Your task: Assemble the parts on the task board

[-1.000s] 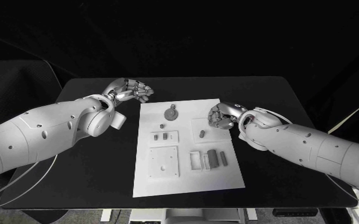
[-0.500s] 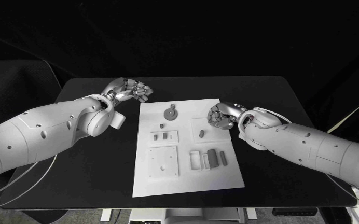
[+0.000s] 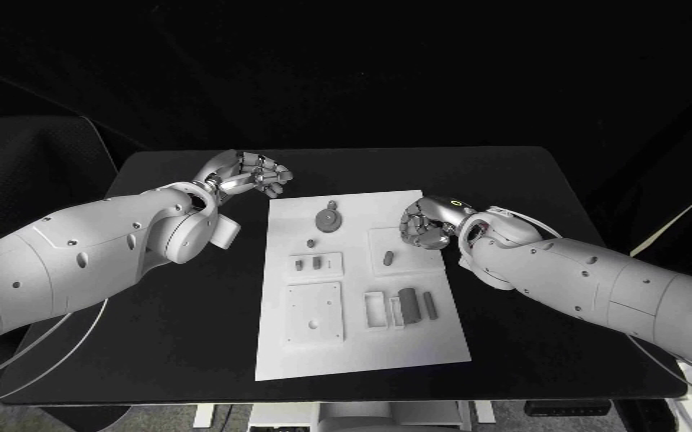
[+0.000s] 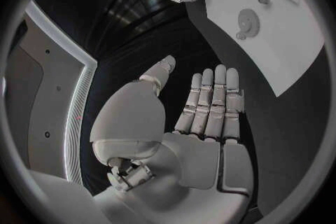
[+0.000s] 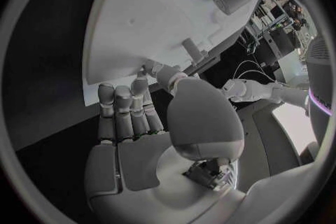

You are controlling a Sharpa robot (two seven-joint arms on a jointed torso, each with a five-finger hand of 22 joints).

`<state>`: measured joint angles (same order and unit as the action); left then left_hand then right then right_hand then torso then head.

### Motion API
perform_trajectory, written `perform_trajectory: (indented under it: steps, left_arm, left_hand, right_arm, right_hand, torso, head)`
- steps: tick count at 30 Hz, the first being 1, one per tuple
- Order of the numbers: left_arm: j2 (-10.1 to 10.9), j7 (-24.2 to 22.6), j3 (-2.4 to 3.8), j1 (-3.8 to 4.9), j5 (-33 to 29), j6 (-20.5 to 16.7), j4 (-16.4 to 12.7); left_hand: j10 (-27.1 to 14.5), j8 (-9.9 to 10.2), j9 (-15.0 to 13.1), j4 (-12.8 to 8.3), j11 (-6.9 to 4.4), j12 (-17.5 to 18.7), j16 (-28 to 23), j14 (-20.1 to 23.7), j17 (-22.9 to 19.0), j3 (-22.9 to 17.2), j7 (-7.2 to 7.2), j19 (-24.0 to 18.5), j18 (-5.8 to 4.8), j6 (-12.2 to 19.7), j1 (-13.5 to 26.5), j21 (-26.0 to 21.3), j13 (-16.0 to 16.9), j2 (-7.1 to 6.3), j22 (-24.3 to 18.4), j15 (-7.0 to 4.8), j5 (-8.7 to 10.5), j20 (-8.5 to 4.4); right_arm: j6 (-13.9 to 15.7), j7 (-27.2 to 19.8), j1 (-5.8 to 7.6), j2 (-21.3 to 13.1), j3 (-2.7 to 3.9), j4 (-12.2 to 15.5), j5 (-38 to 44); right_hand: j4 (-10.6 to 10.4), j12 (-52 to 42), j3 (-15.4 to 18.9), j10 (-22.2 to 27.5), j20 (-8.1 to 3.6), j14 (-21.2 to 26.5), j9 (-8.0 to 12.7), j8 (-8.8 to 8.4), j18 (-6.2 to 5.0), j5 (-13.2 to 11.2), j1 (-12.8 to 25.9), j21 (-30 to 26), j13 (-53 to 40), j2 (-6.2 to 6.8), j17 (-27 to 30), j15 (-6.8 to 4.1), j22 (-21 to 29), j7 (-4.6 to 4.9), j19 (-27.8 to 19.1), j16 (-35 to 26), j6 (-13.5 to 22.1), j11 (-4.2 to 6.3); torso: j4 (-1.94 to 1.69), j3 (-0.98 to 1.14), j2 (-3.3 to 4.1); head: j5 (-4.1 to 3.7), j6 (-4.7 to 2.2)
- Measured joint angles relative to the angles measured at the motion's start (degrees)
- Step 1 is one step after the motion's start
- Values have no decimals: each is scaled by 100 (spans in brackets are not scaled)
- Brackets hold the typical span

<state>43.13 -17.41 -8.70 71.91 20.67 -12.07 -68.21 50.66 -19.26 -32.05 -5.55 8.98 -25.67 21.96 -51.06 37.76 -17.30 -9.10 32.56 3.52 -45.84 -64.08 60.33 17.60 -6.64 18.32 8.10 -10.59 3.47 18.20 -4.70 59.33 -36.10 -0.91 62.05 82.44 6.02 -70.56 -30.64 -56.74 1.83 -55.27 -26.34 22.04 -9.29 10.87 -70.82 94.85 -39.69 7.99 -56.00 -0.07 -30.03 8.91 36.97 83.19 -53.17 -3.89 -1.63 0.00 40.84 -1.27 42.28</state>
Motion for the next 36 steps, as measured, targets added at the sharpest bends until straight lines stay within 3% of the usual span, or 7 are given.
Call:
perform_trajectory:
  steps: [2, 7, 19, 27, 36]
  left_arm:
    - [1, 0, 0, 0, -2, 0, 5]
    - [0, 2, 0, 0, -8, 0, 26]
    - [1, 4, -1, 0, -21, 0, 31]
    - [2, 5, -1, 0, -24, 0, 32]
    - [4, 5, 0, 0, -26, 0, 32]
  left_hand:
    - [0, 0, 0, 0, 0, 0, 0, 0, 0, 0, 0, 0, 0, 0, 0, 0, 0, 0, 0, 0, 0, 0]
    - [0, 0, 0, 0, 0, 0, 0, 0, 0, 0, 0, 0, 0, 0, 0, 0, 0, 0, 0, 0, 0, 0]
    - [0, 0, 0, 0, 0, 21, 0, 19, -5, 0, 0, 0, -1, 0, 0, 0, 0, 0, -1, 19, 0, 0]
    - [-21, 0, 0, 0, 21, 21, 0, 19, -4, 0, 0, 1, -2, 0, 0, 0, 0, 0, -1, 19, 0, 0]
    - [-21, 0, 0, 0, 21, 21, 0, 19, -4, 0, 0, 1, -1, 0, 0, 0, 0, 0, -1, 19, 0, 0]
  right_arm:
    - [0, 2, -1, 0, -1, 0, -11]
    - [-1, 4, -3, 0, -3, 0, -35]
    - [-4, 5, -4, 6, -3, 2, -61]
    - [4, 12, -4, 13, -2, 1, -61]
    - [56, 79, -4, 39, -2, -4, -35]
  right_hand:
    - [7, 0, 45, 0, 0, 0, 14, -66, 0, 0, 104, 0, 9, 39, 5, 0, 6, 43, 0, 0, 52, 0]
    - [13, 0, 101, 0, 0, 0, 41, -129, -1, 0, 212, 0, 21, 102, 8, 0, 18, 31, 0, 0, 177, 0]
    - [7, 0, 107, 0, 0, 1, 75, -148, 0, 0, 228, 0, 21, 82, 7, 1, 19, 50, 0, 0, 198, 0]
    - [62, 0, -14, -1, -20, -14, 33, -85, 0, 0, 175, 0, 21, -78, 7, -12, 28, -21, 20, 0, 64, 1]
    - [48, -48, -61, -92, -40, -95, -28, 19, -1, 0, 175, 0, 26, -78, 6, -31, 28, -45, 81, 35, -137, 32]
  torso:
    - [0, 0, 0]
    - [1, 0, -1]
    - [2, 1, 0]
    - [1, 1, 1]
    - [0, 1, 1]
  head:
    - [-1, -1]
    - [-6, 2]
    - [-12, 13]
    - [-14, 18]
    - [-14, 26]
